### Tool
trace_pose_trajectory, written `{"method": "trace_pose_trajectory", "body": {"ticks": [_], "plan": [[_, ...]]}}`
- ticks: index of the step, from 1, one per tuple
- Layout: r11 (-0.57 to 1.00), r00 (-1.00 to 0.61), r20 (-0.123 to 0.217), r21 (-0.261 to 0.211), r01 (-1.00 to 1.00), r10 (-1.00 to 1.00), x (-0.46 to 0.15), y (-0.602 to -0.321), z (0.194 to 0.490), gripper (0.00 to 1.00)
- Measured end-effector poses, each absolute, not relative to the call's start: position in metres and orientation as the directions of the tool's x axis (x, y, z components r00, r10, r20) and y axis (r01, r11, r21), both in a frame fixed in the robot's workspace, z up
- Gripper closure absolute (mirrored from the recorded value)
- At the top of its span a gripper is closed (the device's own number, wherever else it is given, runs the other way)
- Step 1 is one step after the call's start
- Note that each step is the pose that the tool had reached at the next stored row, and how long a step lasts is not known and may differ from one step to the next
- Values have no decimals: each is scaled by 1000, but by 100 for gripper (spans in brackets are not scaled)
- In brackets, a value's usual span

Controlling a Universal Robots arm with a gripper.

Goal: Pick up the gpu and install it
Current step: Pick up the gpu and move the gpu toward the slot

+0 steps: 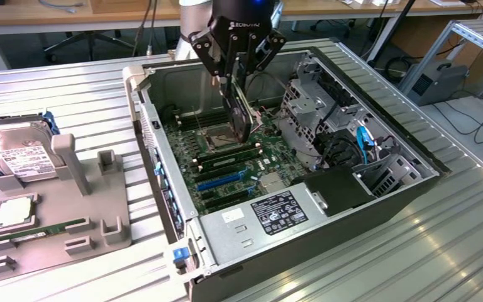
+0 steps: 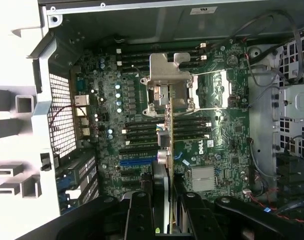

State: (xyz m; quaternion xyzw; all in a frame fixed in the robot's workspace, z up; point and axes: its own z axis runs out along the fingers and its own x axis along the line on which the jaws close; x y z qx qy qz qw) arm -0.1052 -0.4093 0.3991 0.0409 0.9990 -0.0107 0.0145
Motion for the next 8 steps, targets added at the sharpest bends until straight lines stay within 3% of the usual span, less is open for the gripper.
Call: {"method": "trace_pose_trajectory", "body": {"ticks": [8], "plan": [[996, -996, -30, -20, 82, 81, -104, -409, 391, 73]]}}
